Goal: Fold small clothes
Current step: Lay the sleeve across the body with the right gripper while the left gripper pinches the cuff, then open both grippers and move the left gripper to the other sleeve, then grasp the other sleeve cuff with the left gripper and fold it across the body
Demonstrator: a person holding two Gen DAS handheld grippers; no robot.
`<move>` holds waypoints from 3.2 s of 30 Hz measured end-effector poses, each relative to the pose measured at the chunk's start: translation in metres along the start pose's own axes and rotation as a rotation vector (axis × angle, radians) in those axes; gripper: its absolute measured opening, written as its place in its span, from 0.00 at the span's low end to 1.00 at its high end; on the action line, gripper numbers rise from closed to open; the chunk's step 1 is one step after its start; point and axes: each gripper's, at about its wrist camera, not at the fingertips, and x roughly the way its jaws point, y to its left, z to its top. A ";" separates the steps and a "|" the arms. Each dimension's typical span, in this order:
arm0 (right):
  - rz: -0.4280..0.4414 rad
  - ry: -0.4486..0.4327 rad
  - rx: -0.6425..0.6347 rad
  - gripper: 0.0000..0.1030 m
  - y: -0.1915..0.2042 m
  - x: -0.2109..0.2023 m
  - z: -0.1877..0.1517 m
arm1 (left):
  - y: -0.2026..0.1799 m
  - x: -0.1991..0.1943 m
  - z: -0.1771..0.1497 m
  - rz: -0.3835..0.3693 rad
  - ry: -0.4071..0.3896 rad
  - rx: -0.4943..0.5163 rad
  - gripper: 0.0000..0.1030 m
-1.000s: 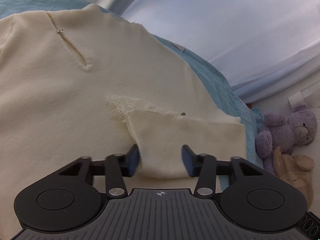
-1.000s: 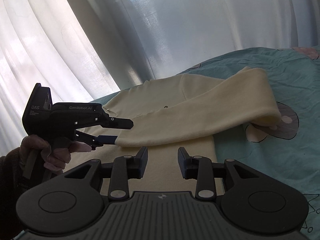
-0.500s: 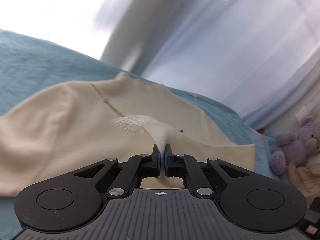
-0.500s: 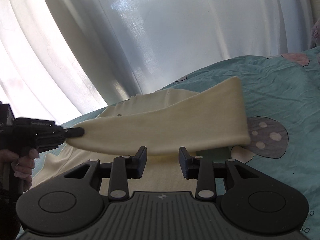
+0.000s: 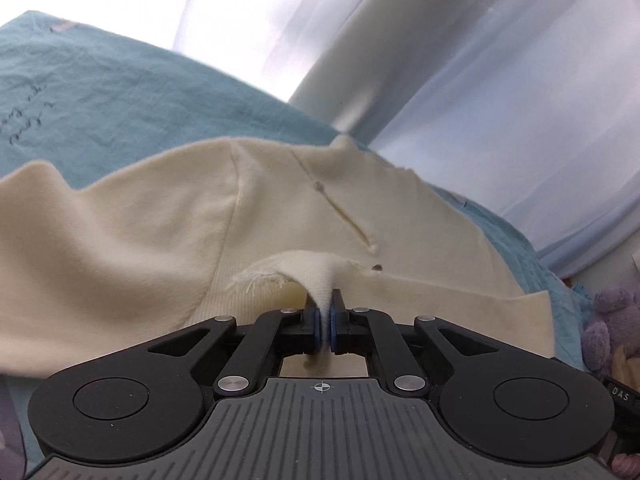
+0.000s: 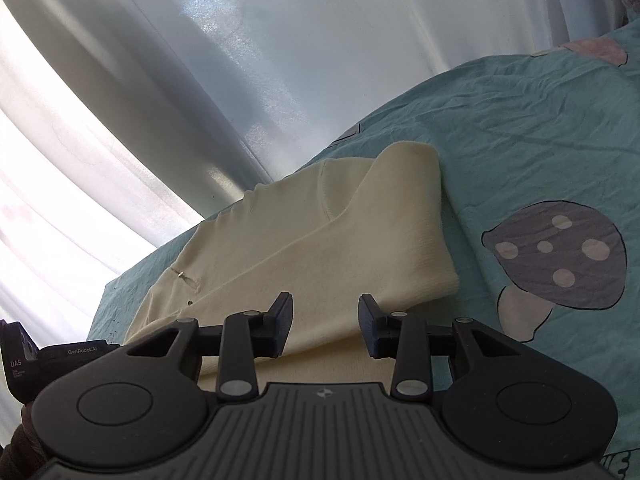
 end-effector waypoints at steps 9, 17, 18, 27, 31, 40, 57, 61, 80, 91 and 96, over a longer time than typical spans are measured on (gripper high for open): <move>0.007 -0.027 0.074 0.34 -0.002 0.004 0.003 | 0.020 -0.031 0.013 0.117 -0.096 0.090 0.06; -0.044 -0.039 0.115 0.16 -0.003 0.018 0.007 | 0.028 -0.017 0.005 0.133 -0.056 0.112 0.06; -0.062 -0.039 0.111 0.10 -0.003 0.019 0.007 | 0.029 -0.018 0.005 0.130 -0.056 0.110 0.06; -0.275 -0.108 -0.068 0.00 0.008 0.014 0.010 | 0.034 -0.017 0.005 0.139 -0.047 0.126 0.11; -0.252 -0.093 -0.141 0.02 0.022 0.014 0.008 | 0.036 -0.021 0.003 0.126 -0.057 0.112 0.21; -0.279 -0.005 -0.397 0.02 0.053 0.046 -0.014 | 0.053 -0.029 0.007 0.242 -0.101 0.050 0.23; -0.265 0.001 -0.382 0.16 0.060 0.036 -0.019 | 0.116 -0.126 -0.066 0.334 -0.239 -0.393 0.87; -0.210 -0.006 -0.389 0.25 0.072 0.013 -0.036 | 0.156 -0.157 -0.074 0.417 -0.318 -0.523 0.86; -0.118 0.019 -0.391 0.26 0.102 -0.008 -0.063 | 0.309 -0.237 -0.102 0.410 -0.652 -1.056 0.31; -0.128 -0.001 -0.384 0.26 0.098 -0.016 -0.065 | 0.272 -0.249 -0.062 0.491 -0.660 -0.739 0.08; -0.119 -0.027 -0.366 0.26 0.096 -0.020 -0.065 | 0.169 -0.241 -0.024 0.359 -0.676 -0.364 0.08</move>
